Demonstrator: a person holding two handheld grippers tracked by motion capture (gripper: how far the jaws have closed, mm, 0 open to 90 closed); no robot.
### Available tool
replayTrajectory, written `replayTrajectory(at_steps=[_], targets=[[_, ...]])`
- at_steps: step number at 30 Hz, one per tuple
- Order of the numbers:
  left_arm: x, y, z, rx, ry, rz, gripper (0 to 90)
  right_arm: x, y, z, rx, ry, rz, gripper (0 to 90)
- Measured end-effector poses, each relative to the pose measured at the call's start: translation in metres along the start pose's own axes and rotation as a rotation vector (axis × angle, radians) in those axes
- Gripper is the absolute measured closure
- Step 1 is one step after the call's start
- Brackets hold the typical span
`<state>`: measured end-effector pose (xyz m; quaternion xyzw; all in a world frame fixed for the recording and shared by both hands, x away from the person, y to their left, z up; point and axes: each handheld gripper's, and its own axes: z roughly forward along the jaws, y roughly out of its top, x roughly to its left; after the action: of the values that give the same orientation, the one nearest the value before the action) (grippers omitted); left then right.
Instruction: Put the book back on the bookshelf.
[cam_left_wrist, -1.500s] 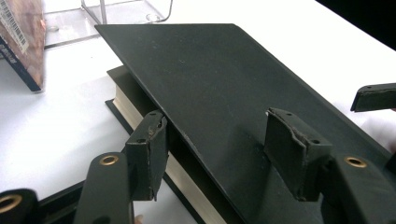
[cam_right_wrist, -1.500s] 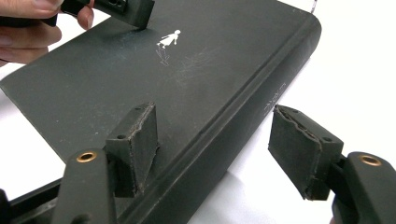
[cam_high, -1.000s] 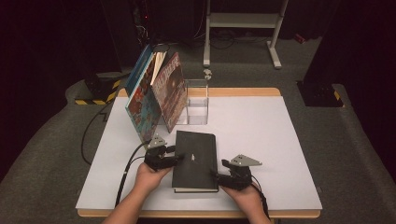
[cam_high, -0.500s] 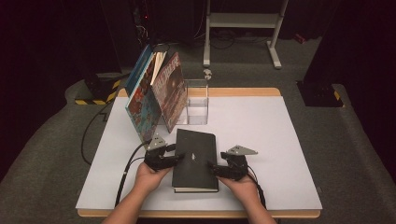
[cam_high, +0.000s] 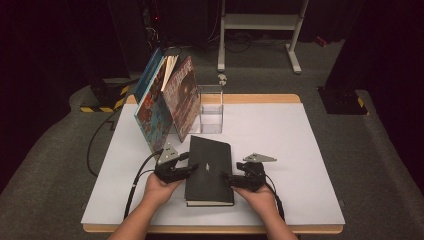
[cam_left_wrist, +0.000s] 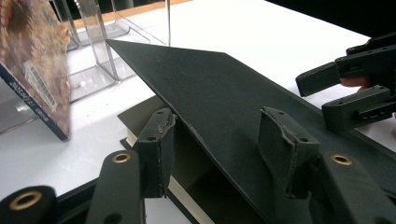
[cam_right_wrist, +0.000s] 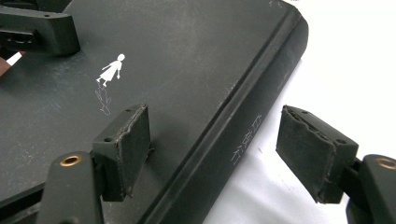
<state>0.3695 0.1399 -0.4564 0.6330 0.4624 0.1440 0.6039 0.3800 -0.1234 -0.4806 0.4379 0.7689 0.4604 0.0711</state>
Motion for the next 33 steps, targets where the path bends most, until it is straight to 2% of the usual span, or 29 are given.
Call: replayTrajectory(at_steps=[10,13,17,19,23,27,29,30,33], targets=[[-0.005,0.002,-0.002,-0.040,-0.020,0.018,49.5,0.000,0.002,0.000,-0.009,0.012,-0.002,26.1],[-0.006,0.003,-0.002,-0.039,-0.023,-0.006,52.6,0.000,0.002,-0.001,-0.010,0.011,-0.004,26.2],[-0.006,0.006,-0.001,-0.021,-0.014,-0.027,52.2,0.001,0.002,-0.001,-0.009,0.008,-0.003,26.3],[-0.005,0.009,0.001,0.011,-0.007,-0.040,51.9,0.001,0.002,-0.002,-0.011,0.009,-0.006,26.4],[-0.003,0.014,0.003,0.034,-0.023,-0.050,51.2,0.002,0.001,-0.003,-0.013,0.015,-0.013,27.0],[0.000,0.015,0.005,0.038,-0.031,-0.072,50.3,0.003,-0.002,-0.005,-0.017,0.018,-0.018,27.1],[0.001,0.014,0.005,0.045,-0.022,-0.060,48.3,0.003,-0.003,-0.005,-0.020,0.018,-0.015,27.1],[0.002,0.013,0.007,0.056,-0.004,-0.049,45.7,0.003,-0.003,-0.005,-0.022,0.018,-0.016,27.2],[0.010,0.011,0.009,0.072,-0.010,-0.098,44.1,0.004,-0.005,-0.005,-0.015,0.015,-0.013,27.4]])
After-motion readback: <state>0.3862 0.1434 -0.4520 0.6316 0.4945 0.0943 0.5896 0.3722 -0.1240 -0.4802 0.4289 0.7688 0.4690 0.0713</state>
